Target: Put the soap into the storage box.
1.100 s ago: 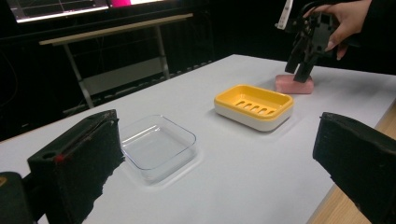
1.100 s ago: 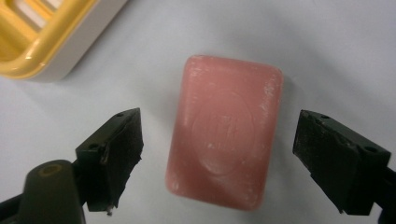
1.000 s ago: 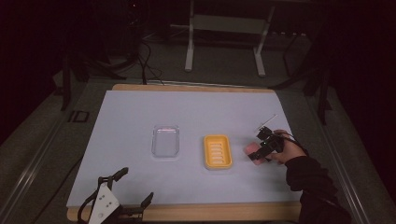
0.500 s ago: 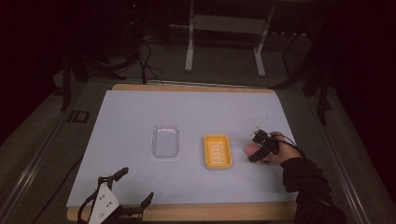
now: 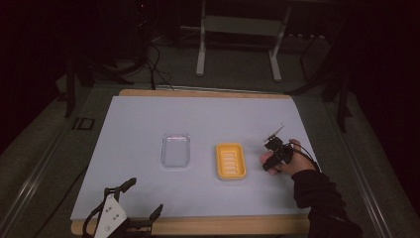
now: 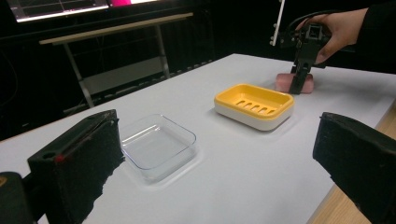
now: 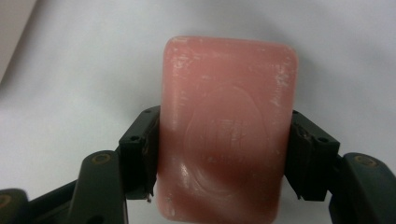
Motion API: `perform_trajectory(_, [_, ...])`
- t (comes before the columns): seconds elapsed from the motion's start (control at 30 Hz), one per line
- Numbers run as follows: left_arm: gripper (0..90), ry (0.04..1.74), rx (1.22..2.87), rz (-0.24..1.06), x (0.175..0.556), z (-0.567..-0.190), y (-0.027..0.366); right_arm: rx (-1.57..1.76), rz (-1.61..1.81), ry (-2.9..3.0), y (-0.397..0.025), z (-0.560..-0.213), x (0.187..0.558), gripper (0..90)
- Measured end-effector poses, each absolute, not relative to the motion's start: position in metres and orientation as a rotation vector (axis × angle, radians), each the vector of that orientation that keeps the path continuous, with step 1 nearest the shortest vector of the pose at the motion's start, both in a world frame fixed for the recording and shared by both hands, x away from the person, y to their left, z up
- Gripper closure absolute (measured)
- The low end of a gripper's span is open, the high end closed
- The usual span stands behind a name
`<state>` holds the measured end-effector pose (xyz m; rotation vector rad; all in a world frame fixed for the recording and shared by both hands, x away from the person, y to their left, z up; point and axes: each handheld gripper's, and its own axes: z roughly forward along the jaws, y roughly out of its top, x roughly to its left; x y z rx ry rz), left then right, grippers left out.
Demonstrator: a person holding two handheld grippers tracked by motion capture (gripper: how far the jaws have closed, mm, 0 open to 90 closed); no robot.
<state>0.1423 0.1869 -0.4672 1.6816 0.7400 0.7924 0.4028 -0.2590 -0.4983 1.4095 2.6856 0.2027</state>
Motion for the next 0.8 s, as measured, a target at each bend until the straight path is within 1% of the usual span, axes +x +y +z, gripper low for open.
perform_trajectory(0.1, [1.8, 0.741, 1.679, 0.792, 0.142, -0.467, 0.187, 1.467, 0.182, 2.642, -0.259, -0.497, 0.403, 36.8])
perform_trajectory(0.13, [1.8, 0.741, 1.679, 0.792, 0.142, -0.467, 0.187, 1.572, 0.169, 2.589, -0.26, -0.494, 0.404, 36.8])
perform_trajectory(0.23, [1.8, 0.741, 1.68, 0.794, 0.142, -0.467, 0.187, 1.664, 0.175, 2.553, -0.262, -0.489, 0.405, 36.8])
perform_trajectory(0.57, [1.8, 0.745, 1.677, 0.796, 0.142, -0.467, 0.187, 1.715, 0.165, 2.458, -0.261, -0.469, 0.404, 36.8])
perform_trajectory(0.8, [1.8, 0.744, 1.674, 0.795, 0.141, -0.467, 0.187, 1.763, 0.166, 2.399, -0.251, -0.454, 0.404, 36.8])
